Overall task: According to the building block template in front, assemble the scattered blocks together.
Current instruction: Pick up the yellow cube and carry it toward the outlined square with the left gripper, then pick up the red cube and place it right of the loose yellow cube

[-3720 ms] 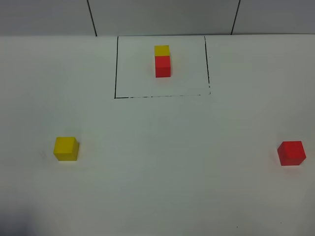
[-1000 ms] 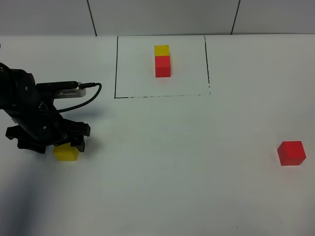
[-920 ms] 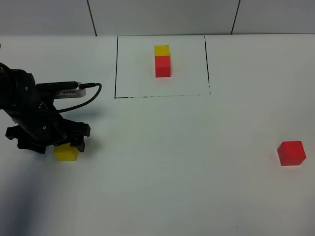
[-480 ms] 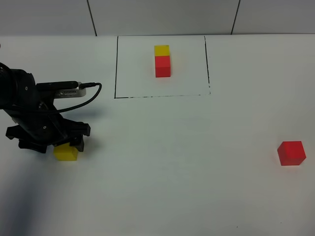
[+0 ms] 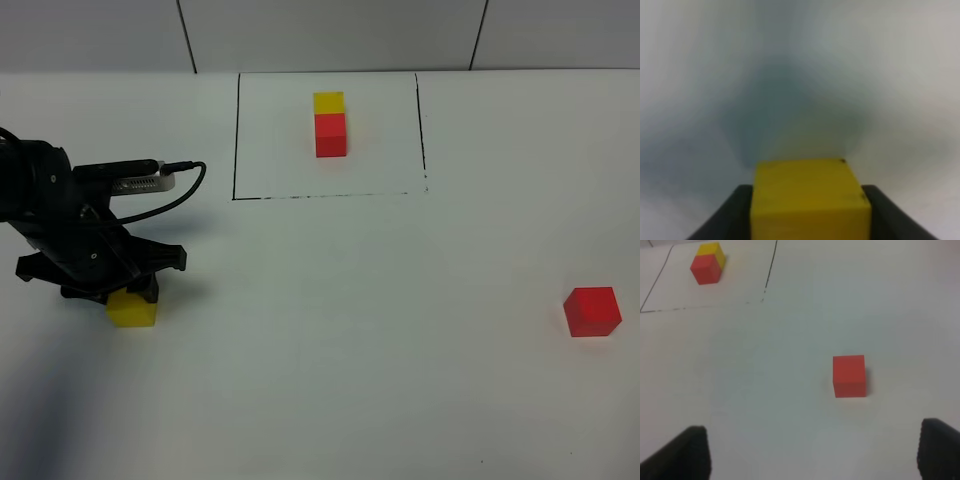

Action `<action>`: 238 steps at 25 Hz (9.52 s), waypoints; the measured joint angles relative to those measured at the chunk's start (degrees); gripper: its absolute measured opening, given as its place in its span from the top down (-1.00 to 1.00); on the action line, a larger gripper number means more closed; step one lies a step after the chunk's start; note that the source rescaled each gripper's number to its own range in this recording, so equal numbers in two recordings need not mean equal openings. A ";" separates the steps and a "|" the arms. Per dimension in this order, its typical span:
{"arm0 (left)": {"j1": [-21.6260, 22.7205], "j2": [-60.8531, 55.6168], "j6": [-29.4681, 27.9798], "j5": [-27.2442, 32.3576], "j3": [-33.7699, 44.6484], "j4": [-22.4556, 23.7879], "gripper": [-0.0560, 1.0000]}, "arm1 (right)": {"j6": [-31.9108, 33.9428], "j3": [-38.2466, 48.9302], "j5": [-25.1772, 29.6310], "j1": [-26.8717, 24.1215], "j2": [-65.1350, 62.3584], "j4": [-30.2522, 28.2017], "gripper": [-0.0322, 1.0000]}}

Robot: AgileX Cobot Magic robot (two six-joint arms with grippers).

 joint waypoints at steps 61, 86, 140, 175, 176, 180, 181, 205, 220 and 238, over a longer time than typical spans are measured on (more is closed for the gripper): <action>-24.48 37.33 64.99 32.93 -67.42 3.43 0.89 | 0.00 0.00 0.00 0.00 0.00 0.00 -0.51; -24.34 28.32 58.49 32.36 -67.37 0.42 -1.00 | 0.00 0.00 0.00 0.00 0.00 0.00 -0.50; 13.87 -68.36 19.39 17.73 13.29 -8.76 -0.73 | 0.00 0.00 0.00 0.00 0.00 0.00 -0.51; 13.87 -101.28 12.23 30.31 24.89 -4.54 -0.48 | 0.00 0.00 0.00 0.00 0.00 0.00 -0.51; 13.87 -101.28 12.10 30.31 24.89 -4.51 -0.48 | 0.00 0.00 0.00 0.00 0.00 0.00 -0.51; 13.87 -102.68 11.92 30.25 24.96 -4.38 -0.48 | 0.00 0.00 0.00 0.00 0.00 0.00 -0.50; 13.87 -103.53 11.92 30.25 24.96 -4.38 -0.48 | 0.00 0.00 0.00 0.00 0.00 0.00 -0.50; 13.87 -105.47 9.07 30.19 25.02 -3.08 -0.47 | 0.00 0.00 0.00 0.00 0.00 0.00 -0.50; 13.87 -105.47 8.94 30.15 25.02 -2.97 -0.46 | 0.06 0.00 0.00 0.00 0.00 0.00 -0.50; 13.87 -105.73 8.94 30.12 25.02 -2.97 -0.46 | 0.01 0.00 0.00 0.00 0.00 0.00 -0.51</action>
